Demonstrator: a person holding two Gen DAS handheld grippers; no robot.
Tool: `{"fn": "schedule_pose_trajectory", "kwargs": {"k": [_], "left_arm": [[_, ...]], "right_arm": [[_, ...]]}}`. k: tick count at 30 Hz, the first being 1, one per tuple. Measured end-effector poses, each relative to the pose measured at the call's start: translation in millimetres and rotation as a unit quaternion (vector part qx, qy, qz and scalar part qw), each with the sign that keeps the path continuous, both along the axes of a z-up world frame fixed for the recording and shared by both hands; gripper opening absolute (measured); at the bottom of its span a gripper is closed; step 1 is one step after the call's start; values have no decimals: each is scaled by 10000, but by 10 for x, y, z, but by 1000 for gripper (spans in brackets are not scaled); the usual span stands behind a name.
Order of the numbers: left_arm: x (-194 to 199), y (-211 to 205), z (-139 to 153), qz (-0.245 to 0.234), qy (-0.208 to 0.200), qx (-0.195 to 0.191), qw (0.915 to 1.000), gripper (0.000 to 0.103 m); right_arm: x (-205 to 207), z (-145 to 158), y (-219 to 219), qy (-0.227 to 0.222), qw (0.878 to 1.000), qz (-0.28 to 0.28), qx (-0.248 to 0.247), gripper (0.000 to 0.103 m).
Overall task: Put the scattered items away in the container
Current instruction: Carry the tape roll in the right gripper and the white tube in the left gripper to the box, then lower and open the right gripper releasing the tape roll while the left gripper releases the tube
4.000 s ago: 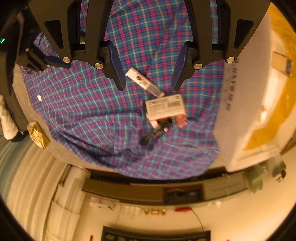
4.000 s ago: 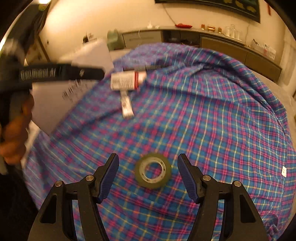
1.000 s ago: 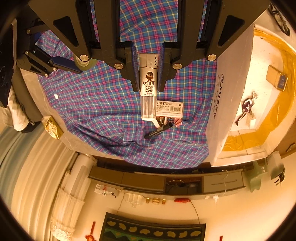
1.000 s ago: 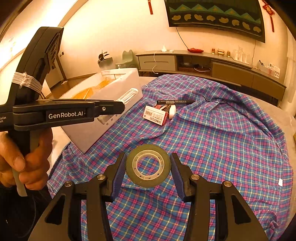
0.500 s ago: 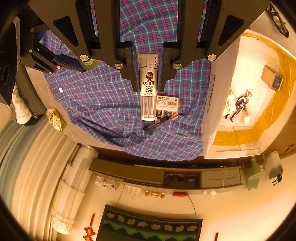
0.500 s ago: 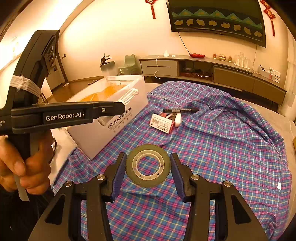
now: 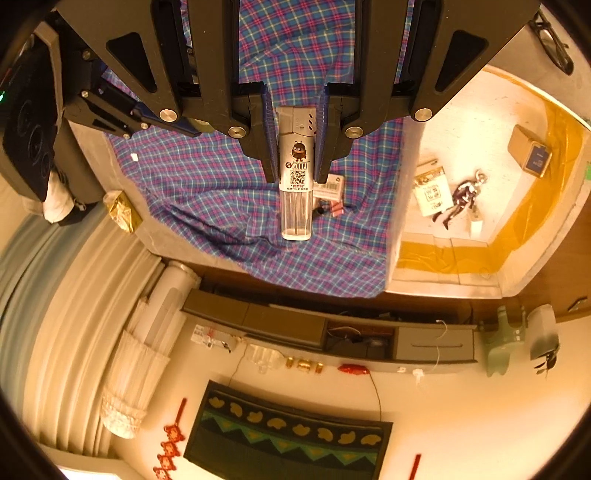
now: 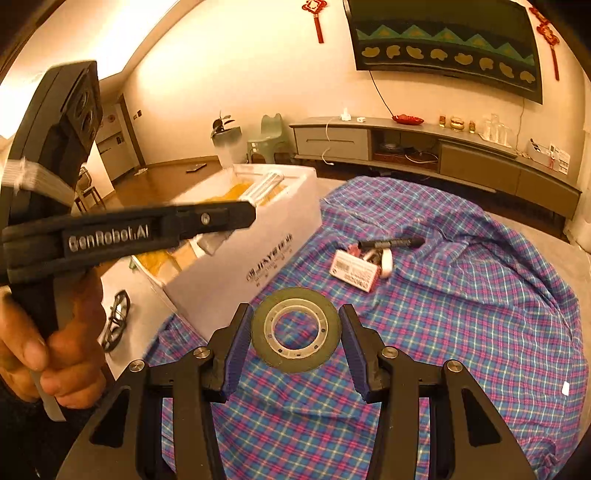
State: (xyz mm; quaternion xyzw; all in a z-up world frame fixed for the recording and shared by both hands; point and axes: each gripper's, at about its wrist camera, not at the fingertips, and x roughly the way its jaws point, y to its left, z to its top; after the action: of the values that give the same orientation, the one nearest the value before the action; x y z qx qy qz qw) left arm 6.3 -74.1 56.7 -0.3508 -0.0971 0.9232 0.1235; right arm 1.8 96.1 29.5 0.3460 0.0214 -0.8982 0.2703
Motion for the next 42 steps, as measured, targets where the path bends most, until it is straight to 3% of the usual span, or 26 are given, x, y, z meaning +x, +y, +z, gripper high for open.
{"fn": "schedule_pose_trajectory", "kwargs": {"k": [14, 26, 42], "left_arm": [[58, -383, 119, 274, 178, 277, 9991, 20], [128, -847, 212, 635, 354, 592, 9956, 20], [8, -1405, 54, 1008, 317, 1042, 9889, 20]], "right_arm": [[-186, 433, -306, 57, 9992, 111, -390, 49], [-273, 618, -598, 67, 9988, 265, -411, 49], [-471, 662, -1048, 64, 9985, 502, -215, 49]]}}
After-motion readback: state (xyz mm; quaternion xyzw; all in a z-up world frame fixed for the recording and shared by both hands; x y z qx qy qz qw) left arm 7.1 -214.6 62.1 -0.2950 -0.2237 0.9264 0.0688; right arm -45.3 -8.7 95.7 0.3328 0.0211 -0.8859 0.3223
